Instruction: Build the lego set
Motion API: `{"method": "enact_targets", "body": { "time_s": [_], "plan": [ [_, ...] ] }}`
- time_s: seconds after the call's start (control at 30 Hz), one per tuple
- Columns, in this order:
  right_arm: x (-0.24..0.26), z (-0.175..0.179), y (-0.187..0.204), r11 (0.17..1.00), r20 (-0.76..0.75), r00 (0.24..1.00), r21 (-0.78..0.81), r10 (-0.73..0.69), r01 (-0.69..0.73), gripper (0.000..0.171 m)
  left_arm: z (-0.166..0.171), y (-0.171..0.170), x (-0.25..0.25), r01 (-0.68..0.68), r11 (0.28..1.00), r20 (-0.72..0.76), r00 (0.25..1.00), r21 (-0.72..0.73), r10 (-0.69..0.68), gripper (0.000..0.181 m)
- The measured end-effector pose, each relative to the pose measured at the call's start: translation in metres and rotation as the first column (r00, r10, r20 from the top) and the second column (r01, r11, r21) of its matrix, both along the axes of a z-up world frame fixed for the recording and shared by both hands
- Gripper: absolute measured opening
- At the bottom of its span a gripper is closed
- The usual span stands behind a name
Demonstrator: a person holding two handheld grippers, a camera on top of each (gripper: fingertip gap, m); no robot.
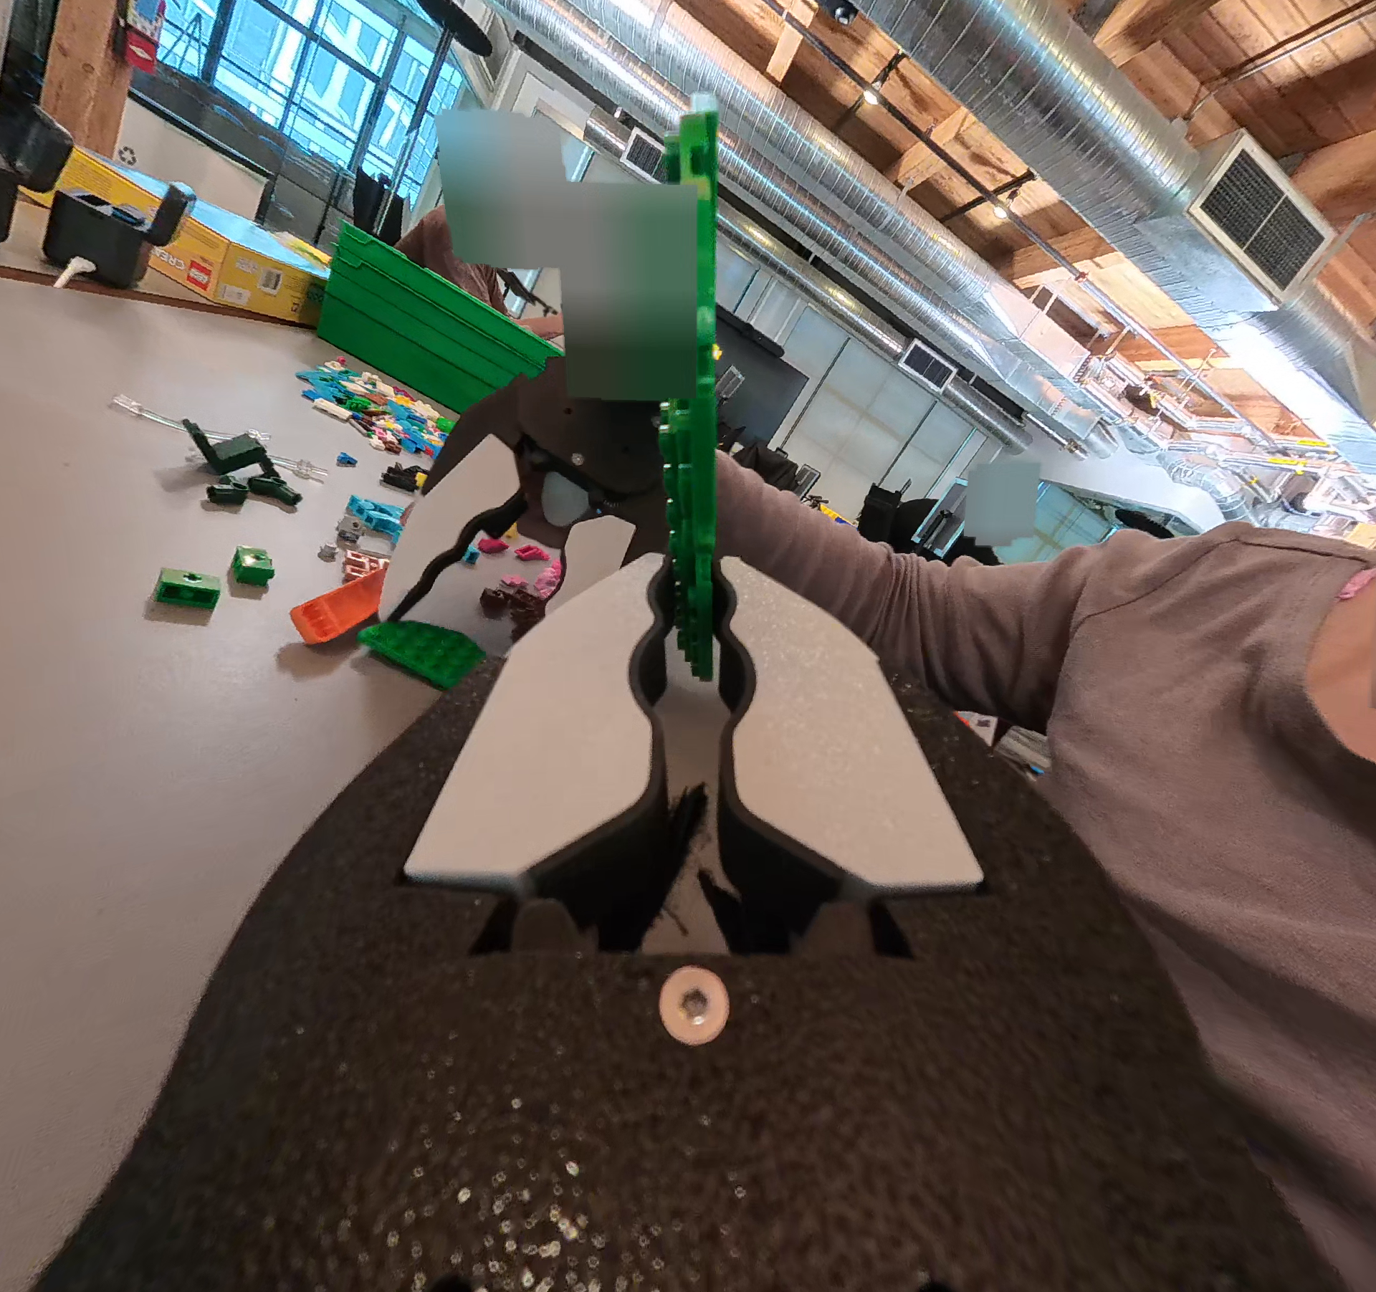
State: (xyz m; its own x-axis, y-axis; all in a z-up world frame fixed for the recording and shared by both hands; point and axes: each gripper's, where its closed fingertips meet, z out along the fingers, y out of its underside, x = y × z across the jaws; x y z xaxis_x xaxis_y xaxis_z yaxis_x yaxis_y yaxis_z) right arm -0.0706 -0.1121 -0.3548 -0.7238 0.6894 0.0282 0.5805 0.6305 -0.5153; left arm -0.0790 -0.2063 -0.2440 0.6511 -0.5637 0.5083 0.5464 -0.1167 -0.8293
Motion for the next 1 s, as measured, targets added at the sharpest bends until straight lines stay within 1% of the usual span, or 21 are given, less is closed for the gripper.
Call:
{"method": "enact_targets", "body": {
  "time_s": [0.03,0.1,0.17,0.23,0.27,0.37,0.43,0.53,0.6,0.63,0.73,0.83,0.87,0.93,0.97,1.0],
  "plan": [
    [-0.001,0.004,-0.002,1.000,-0.023,1.000,0.002,0.006,-0.005,0.056,0.000,0.000,0.000,0.005,1.000,0.012,1.000,-0.002,-0.005,0.008],
    [-0.005,0.019,-0.007,1.000,-0.109,0.994,0.006,0.023,-0.022,0.055,0.001,-0.001,-0.002,0.019,1.000,0.042,0.999,-0.008,-0.018,0.008],
    [-0.009,0.039,-0.014,0.997,-0.240,0.969,0.051,0.063,-0.052,0.055,0.000,0.000,-0.003,0.040,0.999,0.090,0.995,-0.030,-0.037,0.008],
    [-0.012,0.058,-0.020,0.987,-0.384,0.915,0.143,0.121,-0.070,0.055,-0.004,0.002,-0.004,0.071,0.994,0.152,0.987,-0.081,-0.058,0.008],
    [-0.011,0.064,-0.024,0.978,-0.428,0.889,0.189,0.161,-0.086,0.055,-0.006,0.002,-0.004,0.094,0.990,0.189,0.979,-0.106,-0.073,0.008],
    [-0.005,0.070,-0.032,0.922,-0.491,0.818,0.370,0.299,-0.115,0.055,-0.007,0.003,-0.007,0.133,0.982,0.278,0.956,-0.132,-0.092,0.008],
    [-0.007,0.077,-0.030,0.847,-0.544,0.734,0.525,0.406,-0.079,0.055,-0.009,0.003,-0.009,0.153,0.977,0.310,0.945,-0.149,-0.101,0.008],
    [-0.009,0.097,-0.031,0.696,-0.594,0.545,0.718,0.592,0.027,0.055,-0.014,0.004,-0.009,0.168,0.967,0.331,0.939,-0.192,-0.098,0.008],
    [-0.008,0.100,-0.031,0.582,-0.544,0.464,0.810,0.699,0.072,0.055,-0.016,0.005,-0.007,0.181,0.961,0.334,0.937,-0.211,-0.103,0.008],
    [-0.007,0.097,-0.032,0.510,-0.493,0.426,0.856,0.758,0.084,0.056,-0.017,0.005,-0.006,0.187,0.958,0.338,0.935,-0.219,-0.106,0.008],
    [-0.003,0.073,-0.032,0.249,-0.250,0.365,0.967,0.897,0.049,0.056,-0.019,0.005,-0.006,0.185,0.955,0.342,0.935,-0.232,-0.098,0.008],
    [-0.003,0.049,-0.033,-0.044,0.038,0.271,0.999,0.962,0.017,0.055,-0.020,0.006,-0.007,0.177,0.955,0.341,0.936,-0.239,-0.088,0.008],
    [-0.005,0.041,-0.030,-0.119,0.115,0.256,0.993,0.960,-0.001,0.056,-0.020,0.007,-0.008,0.170,0.956,0.341,0.936,-0.240,-0.081,0.008],
    [-0.012,0.032,-0.022,-0.247,0.247,0.264,0.968,0.932,-0.033,0.055,-0.020,0.007,-0.011,0.157,0.957,0.345,0.936,-0.243,-0.066,0.008],
    [-0.016,0.029,-0.015,-0.314,0.318,0.283,0.947,0.905,-0.061,0.055,-0.021,0.007,-0.014,0.146,0.958,0.346,0.937,-0.248,-0.053,0.008],
    [-0.020,0.025,-0.005,-0.367,0.382,0.324,0.924,0.865,-0.110,0.055,-0.021,0.007,-0.018,0.129,0.959,0.343,0.939,-0.254,-0.036,0.008]
  ]
}}
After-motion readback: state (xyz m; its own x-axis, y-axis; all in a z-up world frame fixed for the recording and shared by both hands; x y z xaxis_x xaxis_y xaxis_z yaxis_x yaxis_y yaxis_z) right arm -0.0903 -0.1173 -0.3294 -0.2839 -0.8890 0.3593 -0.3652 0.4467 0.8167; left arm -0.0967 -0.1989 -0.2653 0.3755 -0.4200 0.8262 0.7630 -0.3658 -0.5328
